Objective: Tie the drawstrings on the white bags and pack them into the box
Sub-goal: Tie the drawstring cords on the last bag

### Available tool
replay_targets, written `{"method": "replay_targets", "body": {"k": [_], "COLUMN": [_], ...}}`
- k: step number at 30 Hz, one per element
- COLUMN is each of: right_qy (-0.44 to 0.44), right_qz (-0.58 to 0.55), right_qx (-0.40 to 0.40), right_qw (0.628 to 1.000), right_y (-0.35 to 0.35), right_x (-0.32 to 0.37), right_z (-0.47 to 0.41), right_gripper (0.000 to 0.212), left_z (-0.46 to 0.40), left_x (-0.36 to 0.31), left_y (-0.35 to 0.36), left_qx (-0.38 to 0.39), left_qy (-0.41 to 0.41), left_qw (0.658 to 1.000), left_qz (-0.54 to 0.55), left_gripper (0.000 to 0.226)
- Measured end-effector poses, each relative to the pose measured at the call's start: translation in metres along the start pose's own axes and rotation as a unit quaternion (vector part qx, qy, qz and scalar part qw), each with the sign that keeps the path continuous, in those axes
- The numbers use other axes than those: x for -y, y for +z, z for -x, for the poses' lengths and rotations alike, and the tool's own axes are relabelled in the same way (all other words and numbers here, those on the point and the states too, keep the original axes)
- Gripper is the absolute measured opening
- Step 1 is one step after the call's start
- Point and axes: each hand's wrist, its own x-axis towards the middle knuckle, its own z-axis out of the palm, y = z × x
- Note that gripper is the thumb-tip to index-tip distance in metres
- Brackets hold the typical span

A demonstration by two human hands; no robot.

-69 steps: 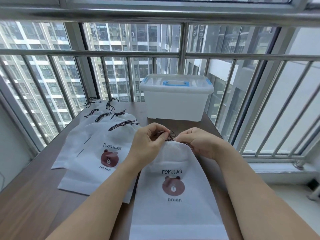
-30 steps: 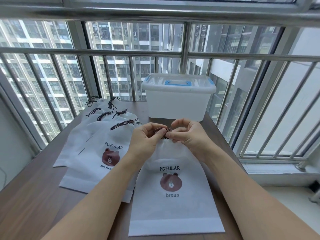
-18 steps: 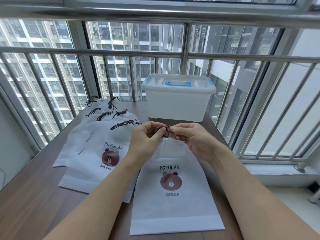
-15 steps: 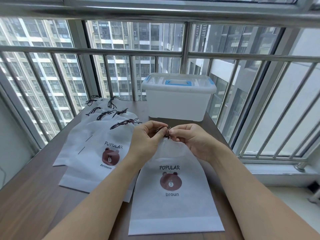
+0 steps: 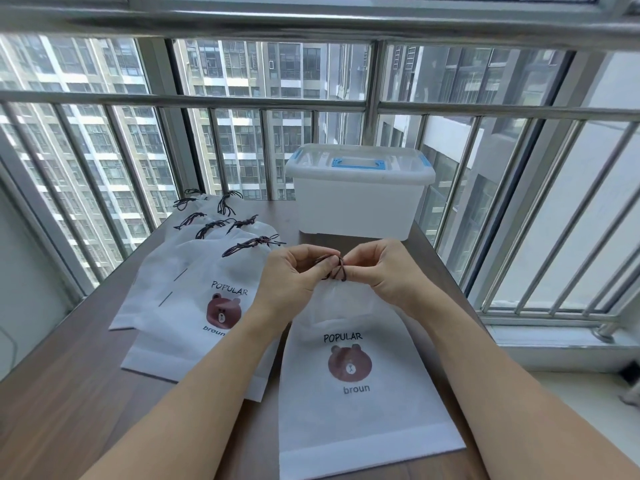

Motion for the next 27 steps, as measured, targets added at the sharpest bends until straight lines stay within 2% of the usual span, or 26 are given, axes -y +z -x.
{"method": "replay_targets", "body": {"k": [5, 9, 14, 19, 23, 27], "right_qy": [-0.019, -0.018, -0.035, -0.037, 0.024, 0.108], "right_qz": [-0.005, -0.026, 0.041, 0.105, -0.004, -0.177], "right_qx": [-0.019, -0.002, -0.040, -0.003, 0.049, 0.096], "right_qw": [1.000, 0.999, 0.998, 0.994, 0.999, 0.974], "right_y": [-0.001, 0.002, 0.005, 0.004, -0.007, -0.012], "right_x": [0.000, 0.002, 0.003, 0.000, 0.005, 0.004], "right_z": [0.001, 0.002, -0.001, -0.002, 0.002, 0.007], "right_gripper": [0.008, 0.008, 0.012, 0.018, 0.009, 0.008], "left_z": [-0.001, -0.001, -0.003, -0.001, -0.002, -0.001], "left_x": [-0.002, -0.003, -0.001, 0.000, -0.001, -0.004], "left_y": [0.001, 0.001, 0.002, 0.005, 0.004, 0.004], "left_qx": [-0.023, -0.025, -0.015, 0.003, 0.007, 0.022], "left_qy": [0.032, 0.050, 0.076, 0.109, 0.076, 0.023], "left_qw": [0.999, 0.996, 0.992, 0.986, 0.994, 0.999], "left_qz": [-0.037, -0.064, -0.099, -0.127, -0.073, -0.002], "left_gripper": [0.014, 0.012, 0.015, 0.015, 0.017, 0.013]}}
